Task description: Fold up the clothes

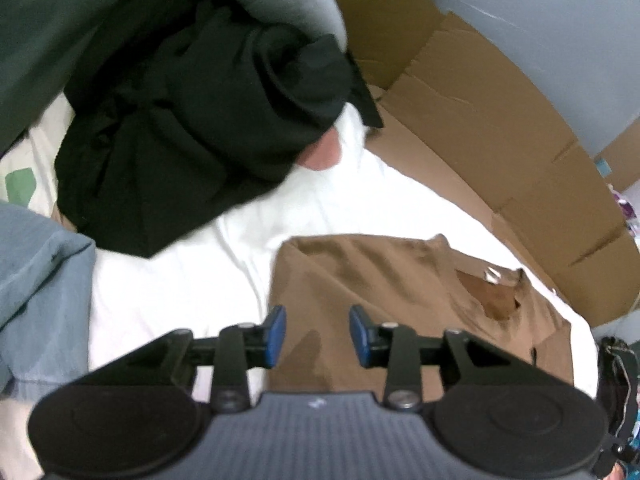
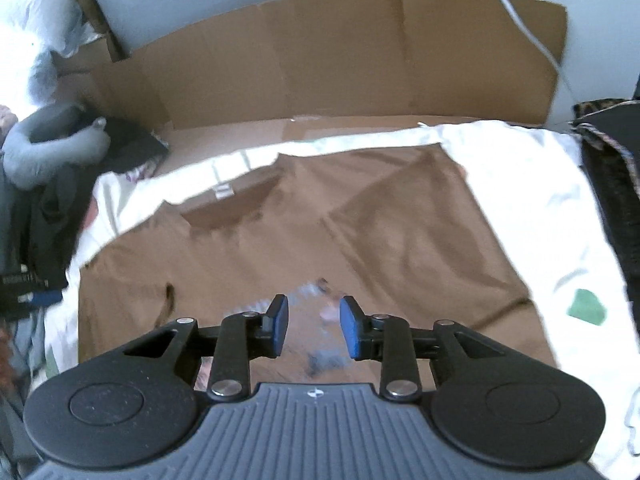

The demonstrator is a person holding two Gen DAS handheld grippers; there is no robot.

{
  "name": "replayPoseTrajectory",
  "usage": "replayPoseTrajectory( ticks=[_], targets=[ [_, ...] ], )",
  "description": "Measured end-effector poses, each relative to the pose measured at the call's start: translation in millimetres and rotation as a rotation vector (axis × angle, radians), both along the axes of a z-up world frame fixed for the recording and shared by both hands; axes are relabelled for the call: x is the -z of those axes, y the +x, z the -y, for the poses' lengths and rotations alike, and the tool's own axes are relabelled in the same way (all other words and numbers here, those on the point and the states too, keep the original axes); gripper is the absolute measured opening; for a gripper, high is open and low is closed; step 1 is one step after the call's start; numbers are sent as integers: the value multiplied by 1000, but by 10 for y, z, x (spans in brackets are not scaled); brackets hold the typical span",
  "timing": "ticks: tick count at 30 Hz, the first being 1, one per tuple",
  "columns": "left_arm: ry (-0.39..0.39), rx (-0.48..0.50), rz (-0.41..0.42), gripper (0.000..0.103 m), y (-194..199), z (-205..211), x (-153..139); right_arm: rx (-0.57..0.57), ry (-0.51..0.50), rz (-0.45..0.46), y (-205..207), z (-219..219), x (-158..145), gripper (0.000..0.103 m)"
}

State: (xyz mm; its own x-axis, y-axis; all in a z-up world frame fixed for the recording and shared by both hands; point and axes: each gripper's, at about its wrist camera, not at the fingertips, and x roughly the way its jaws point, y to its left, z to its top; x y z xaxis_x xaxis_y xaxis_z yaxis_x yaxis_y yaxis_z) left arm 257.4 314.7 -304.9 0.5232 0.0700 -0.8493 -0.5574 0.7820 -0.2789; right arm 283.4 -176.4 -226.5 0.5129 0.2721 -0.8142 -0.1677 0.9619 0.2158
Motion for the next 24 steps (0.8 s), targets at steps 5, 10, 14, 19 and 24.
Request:
replayPoseTrajectory(
  ticks=[5, 10, 14, 19, 24],
  targets=[
    [26, 39, -4, 38, -1, 178, -31, 16, -17, 3, -217, 300, -113, 39],
    [38, 74, -16, 38, 57, 328, 16, 23, -11, 1, -417, 516, -236, 39],
    [20, 80, -20, 38, 45, 409, 2, 39, -9, -21, -599, 684, -337, 40],
    [-4, 96, -56, 38, -20, 523, 4, 80, -25, -39, -823, 935, -602, 43],
    [-21, 140, -94, 40, -120, 661, -12, 122, -54, -40, -1030, 1170, -935, 45]
  ],
)
